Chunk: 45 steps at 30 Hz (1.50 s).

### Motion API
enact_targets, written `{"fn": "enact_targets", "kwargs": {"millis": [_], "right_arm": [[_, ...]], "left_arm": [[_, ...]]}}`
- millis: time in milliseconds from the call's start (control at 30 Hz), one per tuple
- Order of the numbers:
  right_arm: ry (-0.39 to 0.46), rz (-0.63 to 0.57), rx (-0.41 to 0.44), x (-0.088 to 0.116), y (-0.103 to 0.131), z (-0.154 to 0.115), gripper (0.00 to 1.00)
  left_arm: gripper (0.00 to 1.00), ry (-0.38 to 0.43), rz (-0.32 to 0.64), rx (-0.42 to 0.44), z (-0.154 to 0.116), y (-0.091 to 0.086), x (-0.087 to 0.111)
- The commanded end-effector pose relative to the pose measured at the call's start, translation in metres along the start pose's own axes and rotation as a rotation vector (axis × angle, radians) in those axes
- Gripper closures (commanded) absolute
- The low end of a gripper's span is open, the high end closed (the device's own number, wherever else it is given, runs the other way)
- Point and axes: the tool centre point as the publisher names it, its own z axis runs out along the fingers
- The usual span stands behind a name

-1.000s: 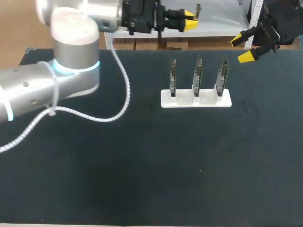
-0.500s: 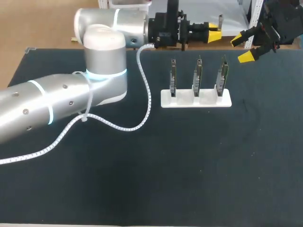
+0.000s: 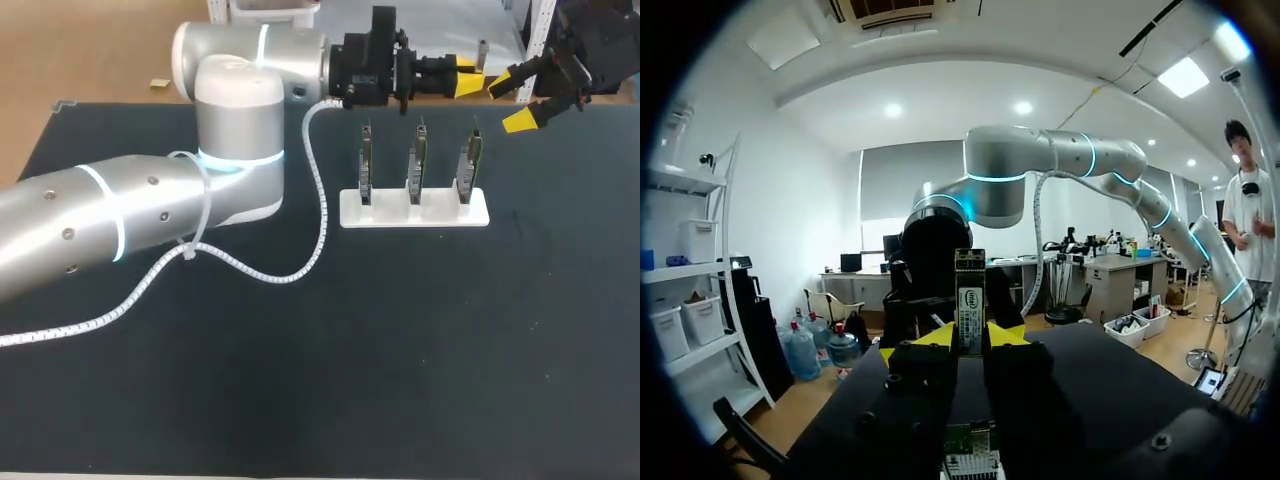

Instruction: Pick up the optical module with the left hand, and insert it into the network port with the right hand.

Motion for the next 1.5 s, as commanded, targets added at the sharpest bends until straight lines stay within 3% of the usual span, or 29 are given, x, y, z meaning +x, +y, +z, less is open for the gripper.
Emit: {"fn": "enact_targets", "kwargs": {"millis": [33,1500], "right_arm": [[-0.001,0.0,-0.002,0.0,-0.001,0.0,0.0],[-0.001,0.0,-0.002,0.0,-0.001,0.0,0.0]], "left_arm": [[1.0,-0.004,-0.001,-0.012,0.002,-0.005,0.004],[1.0,0.046,-0.106,-0.052,0.012,-0.007,0.032]]}}
